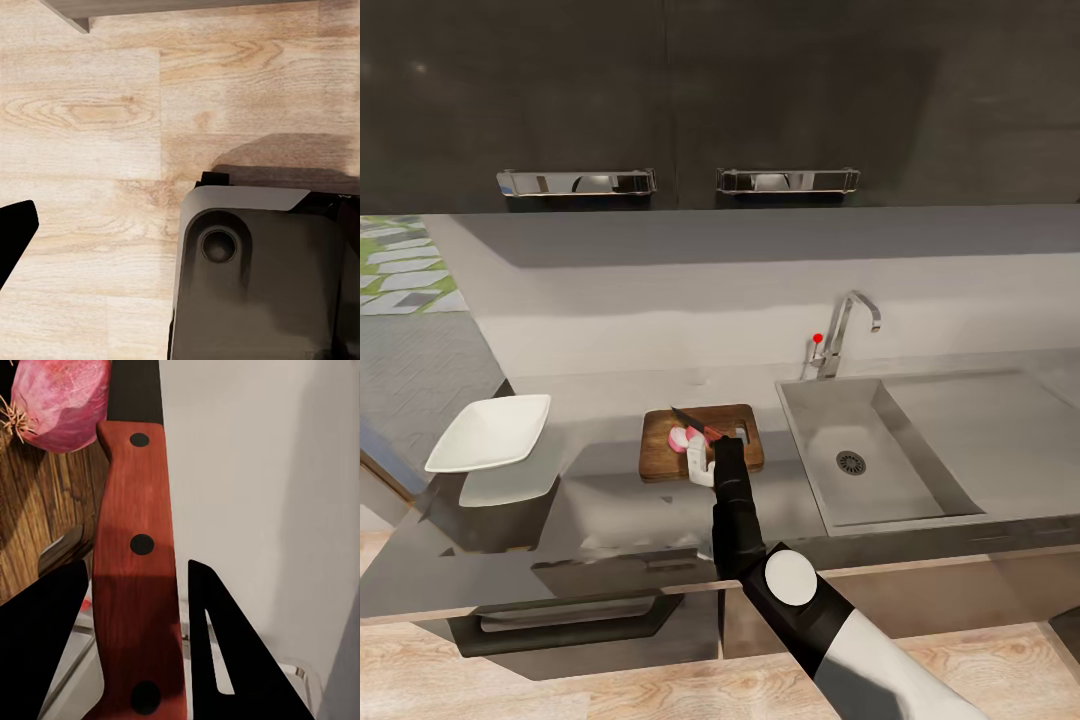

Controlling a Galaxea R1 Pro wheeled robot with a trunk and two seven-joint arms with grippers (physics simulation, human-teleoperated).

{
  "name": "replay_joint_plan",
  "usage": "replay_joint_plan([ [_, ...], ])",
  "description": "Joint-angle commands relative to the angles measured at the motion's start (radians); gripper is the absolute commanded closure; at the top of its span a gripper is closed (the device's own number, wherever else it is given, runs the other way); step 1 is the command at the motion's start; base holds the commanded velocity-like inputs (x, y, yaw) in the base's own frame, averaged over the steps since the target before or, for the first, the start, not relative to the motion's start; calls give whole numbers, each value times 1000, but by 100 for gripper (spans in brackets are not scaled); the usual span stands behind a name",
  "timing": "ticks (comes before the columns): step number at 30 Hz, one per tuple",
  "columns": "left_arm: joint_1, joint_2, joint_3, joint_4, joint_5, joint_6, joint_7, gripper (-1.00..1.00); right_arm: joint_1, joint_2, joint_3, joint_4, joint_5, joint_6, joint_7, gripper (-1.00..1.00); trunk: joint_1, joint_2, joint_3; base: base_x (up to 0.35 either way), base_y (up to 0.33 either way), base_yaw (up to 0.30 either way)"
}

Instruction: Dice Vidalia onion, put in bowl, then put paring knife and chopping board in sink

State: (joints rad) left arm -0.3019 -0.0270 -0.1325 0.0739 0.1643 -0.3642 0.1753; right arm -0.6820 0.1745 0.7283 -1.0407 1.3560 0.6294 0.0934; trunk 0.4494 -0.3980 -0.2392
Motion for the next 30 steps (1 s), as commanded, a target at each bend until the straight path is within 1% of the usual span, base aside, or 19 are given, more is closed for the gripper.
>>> replay_joint_plan([
  [1,-2,-1,-9,4,9,-7,1,-100,-1,0,2,-1,11,6,10,100,1,-2,-2,0,0,0],
  [30,-2,2,-9,4,9,-7,1,-100,-1,0,2,-1,11,6,9,100,1,-2,-2,0,0,0],
])
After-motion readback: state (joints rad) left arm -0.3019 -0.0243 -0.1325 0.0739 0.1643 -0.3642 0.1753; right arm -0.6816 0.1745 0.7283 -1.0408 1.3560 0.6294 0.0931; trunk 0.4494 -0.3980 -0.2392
